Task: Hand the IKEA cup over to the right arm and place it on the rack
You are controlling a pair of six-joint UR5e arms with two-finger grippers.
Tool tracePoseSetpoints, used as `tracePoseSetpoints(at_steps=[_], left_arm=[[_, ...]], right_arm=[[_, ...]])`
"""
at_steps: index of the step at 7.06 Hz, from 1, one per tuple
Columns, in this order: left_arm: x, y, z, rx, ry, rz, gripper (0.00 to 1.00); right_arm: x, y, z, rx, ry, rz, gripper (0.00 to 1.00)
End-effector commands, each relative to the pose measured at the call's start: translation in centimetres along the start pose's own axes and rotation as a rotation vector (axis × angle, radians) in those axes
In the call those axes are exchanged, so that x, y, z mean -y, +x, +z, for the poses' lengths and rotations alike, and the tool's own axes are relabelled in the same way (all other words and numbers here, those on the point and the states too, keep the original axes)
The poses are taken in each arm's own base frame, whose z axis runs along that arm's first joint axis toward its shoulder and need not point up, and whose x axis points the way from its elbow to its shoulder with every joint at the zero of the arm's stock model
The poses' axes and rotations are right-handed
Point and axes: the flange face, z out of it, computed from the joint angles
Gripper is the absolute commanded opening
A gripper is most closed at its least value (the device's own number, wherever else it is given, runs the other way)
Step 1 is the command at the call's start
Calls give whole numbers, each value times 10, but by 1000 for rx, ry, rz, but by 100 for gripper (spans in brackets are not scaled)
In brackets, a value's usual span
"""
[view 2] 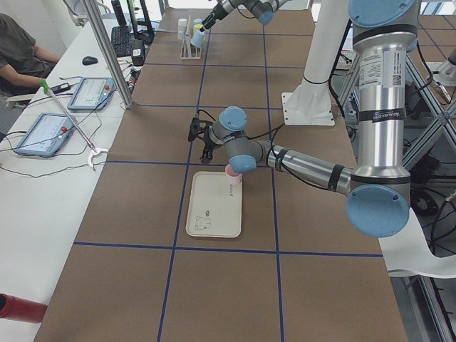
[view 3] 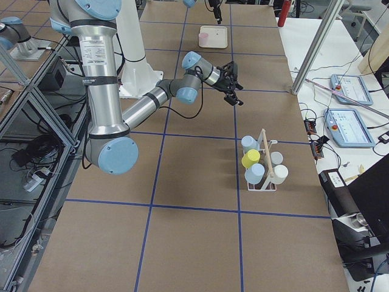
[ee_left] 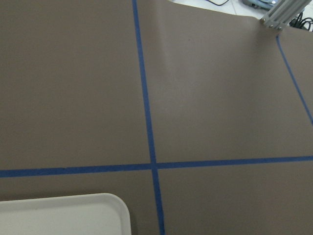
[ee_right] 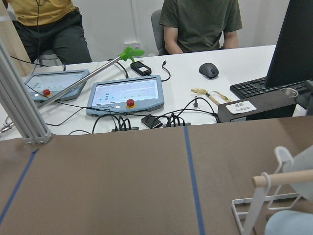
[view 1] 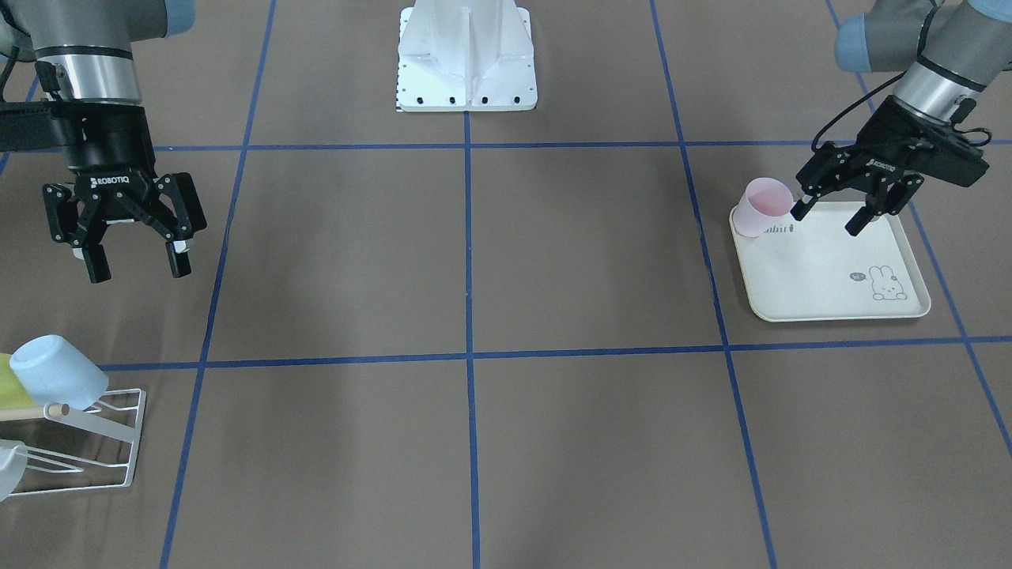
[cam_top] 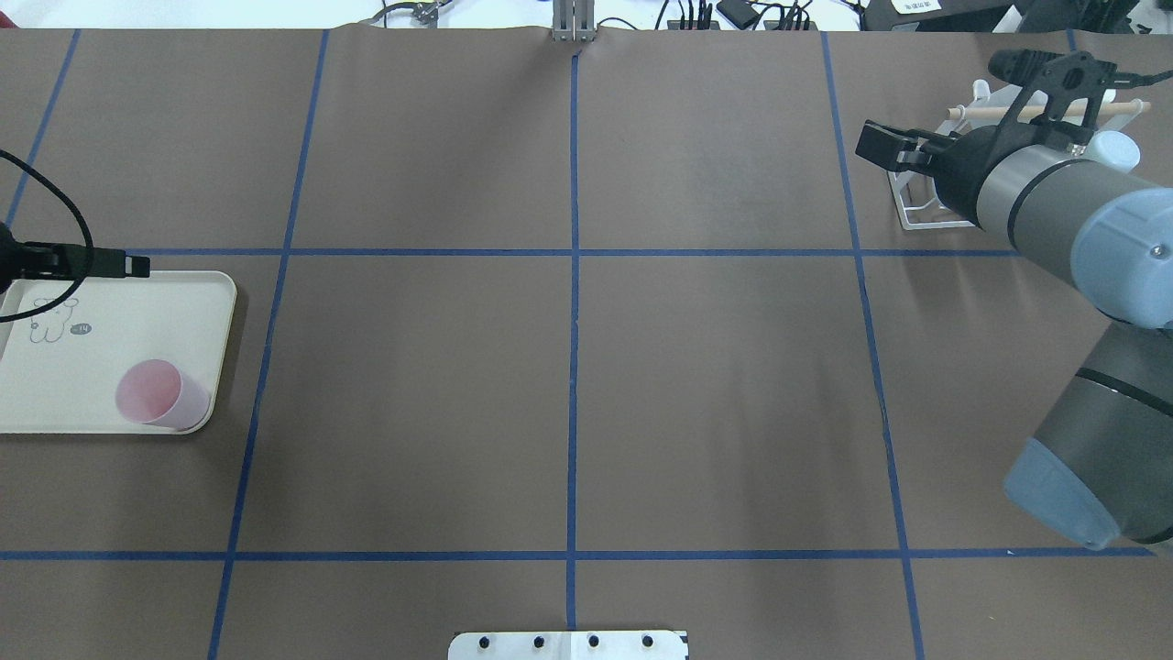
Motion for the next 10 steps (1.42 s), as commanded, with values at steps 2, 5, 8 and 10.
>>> tracePoseSetpoints(at_steps=[2, 5, 8, 10], left_arm=[[-28, -20, 7, 102, -128, 60, 99], [-61, -3, 38, 120, -249, 83, 99], [-66, -6, 44, 126, -265, 83, 94], [-68, -5, 45, 126, -267, 84, 77]], right_arm=[[-8, -59, -13, 117, -39, 236, 100], [-12, -68, -15, 152, -44, 253, 100], [-14, -68, -14, 152, -45, 251, 100], [-18, -70, -13, 153, -51, 249, 100]])
